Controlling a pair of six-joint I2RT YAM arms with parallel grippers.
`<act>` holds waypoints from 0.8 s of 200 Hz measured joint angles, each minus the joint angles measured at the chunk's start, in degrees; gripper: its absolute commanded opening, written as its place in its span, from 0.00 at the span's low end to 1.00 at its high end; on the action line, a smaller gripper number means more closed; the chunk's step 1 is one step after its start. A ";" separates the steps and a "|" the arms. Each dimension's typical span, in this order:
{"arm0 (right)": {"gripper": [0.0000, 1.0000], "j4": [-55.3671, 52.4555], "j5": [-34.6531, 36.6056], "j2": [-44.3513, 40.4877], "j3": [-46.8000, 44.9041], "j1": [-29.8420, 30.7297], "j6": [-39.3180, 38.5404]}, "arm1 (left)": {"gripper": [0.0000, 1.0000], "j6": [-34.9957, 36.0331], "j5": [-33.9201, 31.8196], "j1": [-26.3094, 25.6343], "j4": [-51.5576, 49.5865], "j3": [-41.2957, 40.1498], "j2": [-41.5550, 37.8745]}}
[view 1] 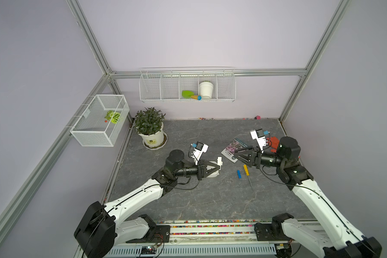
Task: Remove the battery from the alarm
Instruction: Pick up the cover from the center of the board.
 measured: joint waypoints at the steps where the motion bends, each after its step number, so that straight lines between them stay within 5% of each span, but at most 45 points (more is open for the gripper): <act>1: 0.52 0.55 -0.02 0.07 -0.37 0.00 0.52 | 0.00 -0.22 -0.17 0.00 0.24 -0.11 0.00; 71: 0.41 26.21 0.02 8.68 -8.02 2.12 25.40 | 0.00 -15.26 -4.04 0.04 10.23 -2.16 2.19; 160: 0.33 24.02 0.42 12.09 -6.19 6.73 26.36 | 0.00 -17.33 -4.92 0.04 10.67 -2.16 3.50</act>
